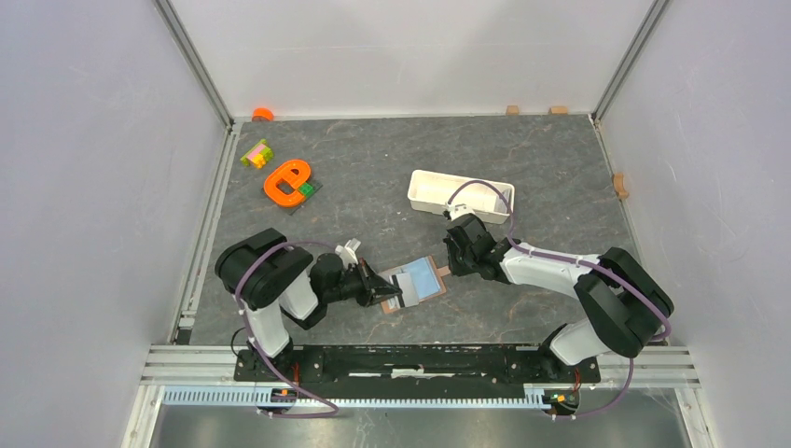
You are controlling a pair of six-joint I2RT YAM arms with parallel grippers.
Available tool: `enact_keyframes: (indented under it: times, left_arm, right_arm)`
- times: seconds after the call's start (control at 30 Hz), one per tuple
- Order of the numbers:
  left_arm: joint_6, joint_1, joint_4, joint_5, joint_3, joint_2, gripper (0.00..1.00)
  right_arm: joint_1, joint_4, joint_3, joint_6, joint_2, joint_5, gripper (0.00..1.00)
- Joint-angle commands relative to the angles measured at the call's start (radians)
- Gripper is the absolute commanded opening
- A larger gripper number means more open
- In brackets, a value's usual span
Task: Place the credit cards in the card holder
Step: Insert the credit card into the card holder.
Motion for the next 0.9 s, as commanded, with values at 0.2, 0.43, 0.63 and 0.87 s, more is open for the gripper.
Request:
enact_keyframes:
  times: [0.2,0.43,0.63,0.87]
  left_arm:
    - [0.004,0.017,0.074,-0.099,-0.001,0.087,0.02]
    - [0.023,0.017,0.093,-0.11,0.014,0.112,0.02]
    - [0.033,0.016,0.119,-0.119,0.013,0.129,0.02]
    - [0.04,0.018,0.164,-0.123,0.008,0.155,0.02]
  right_arm:
    - [0.002,-0.054,0.003,-0.007,0.026,0.03,0.0]
    - [0.002,-0.056,0.006,-0.01,0.028,0.029,0.0]
    - [0.002,-0.055,0.006,-0.01,0.031,0.026,0.0]
    - [0.002,-0.056,0.003,-0.009,0.026,0.026,0.0]
